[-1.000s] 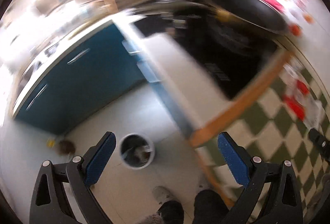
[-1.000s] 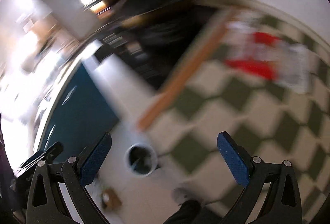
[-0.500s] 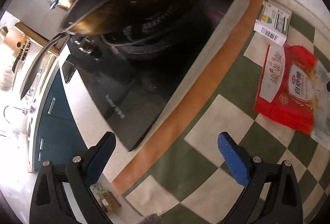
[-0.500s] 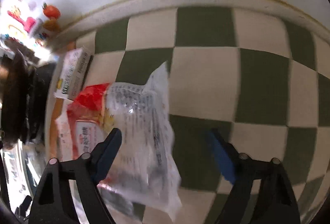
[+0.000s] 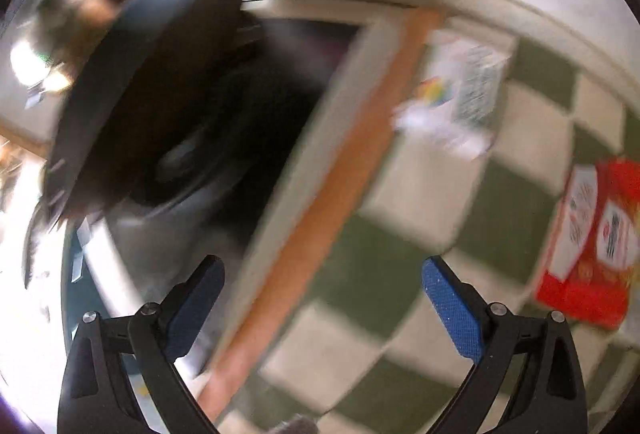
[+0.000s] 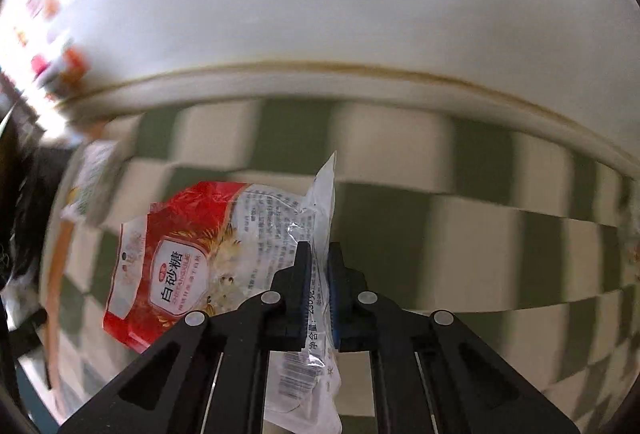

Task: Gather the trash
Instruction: 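Grasp the green-white medicine box with left tool while right tool grasps sugar bag, then carry the medicine box and sugar bag to the bin and release them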

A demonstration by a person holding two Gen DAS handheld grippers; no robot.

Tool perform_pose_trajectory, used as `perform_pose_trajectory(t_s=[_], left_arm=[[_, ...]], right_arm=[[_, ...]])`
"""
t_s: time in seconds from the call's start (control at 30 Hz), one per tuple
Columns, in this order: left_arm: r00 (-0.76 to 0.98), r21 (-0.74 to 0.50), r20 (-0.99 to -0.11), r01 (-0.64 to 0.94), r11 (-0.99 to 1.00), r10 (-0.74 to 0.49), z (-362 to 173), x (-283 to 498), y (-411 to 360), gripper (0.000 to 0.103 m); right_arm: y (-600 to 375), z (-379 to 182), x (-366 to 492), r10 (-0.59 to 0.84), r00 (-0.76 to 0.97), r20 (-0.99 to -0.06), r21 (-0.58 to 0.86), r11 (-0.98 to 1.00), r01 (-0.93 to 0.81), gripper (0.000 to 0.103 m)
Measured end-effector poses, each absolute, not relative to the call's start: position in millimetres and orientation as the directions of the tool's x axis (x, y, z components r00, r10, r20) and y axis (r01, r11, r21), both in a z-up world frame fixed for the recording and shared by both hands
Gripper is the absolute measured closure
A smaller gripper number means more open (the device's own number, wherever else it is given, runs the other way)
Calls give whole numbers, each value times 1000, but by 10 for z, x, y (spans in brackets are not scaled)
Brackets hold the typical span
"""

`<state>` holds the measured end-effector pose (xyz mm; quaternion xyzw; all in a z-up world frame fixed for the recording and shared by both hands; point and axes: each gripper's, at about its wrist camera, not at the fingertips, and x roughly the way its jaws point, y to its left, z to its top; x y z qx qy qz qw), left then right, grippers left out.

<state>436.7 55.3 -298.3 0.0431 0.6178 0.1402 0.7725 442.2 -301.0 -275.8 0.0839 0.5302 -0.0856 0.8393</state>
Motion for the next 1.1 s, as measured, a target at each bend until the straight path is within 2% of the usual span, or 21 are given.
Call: perform_pose_trajectory(t_s=[0.1,0.33,0.37,0.4,0.43,0.53,0.63,0.8,1.1], left_arm=[[201,160,-963,-104,982,178,-3056,4795,384,2],[203,170,-965,9,985,165,-3325,5387,113,5],[212,164,-964,10,986,158,-3312,5420,114,12],[217,134,-968,15,991,128,-3292,5434,118,33],[227,104,-969,12,995,98,-3273,5455,105,32],[243,123,-963,27,992,113,-3205,5412,93,34],[287,142,-949,18,990,131,-3043,5213,99,35],[356,87,-930,-15,996,87,-2640,4725,161,35],[461,-26,-887,-83,996,15,-1883,3316,735,36]], right_arm=[[-3534,-2780,4369,-99,394,-914,35,947,320,95],[-3974,-2704,4378,-124,399,-908,82,883,462,95],[-3968,-2685,4395,-125,404,-906,86,881,465,95],[-3959,-2671,4394,-123,408,-905,90,881,465,95],[-3937,-2639,4375,-119,414,-902,96,881,463,95],[-3818,-2522,4377,-117,434,-893,99,890,445,95],[-3672,-2370,4312,-105,458,-883,109,903,417,96],[-3492,-2050,4005,-53,506,-861,149,924,351,97],[-2544,-1366,3244,94,602,-793,256,948,190,98]])
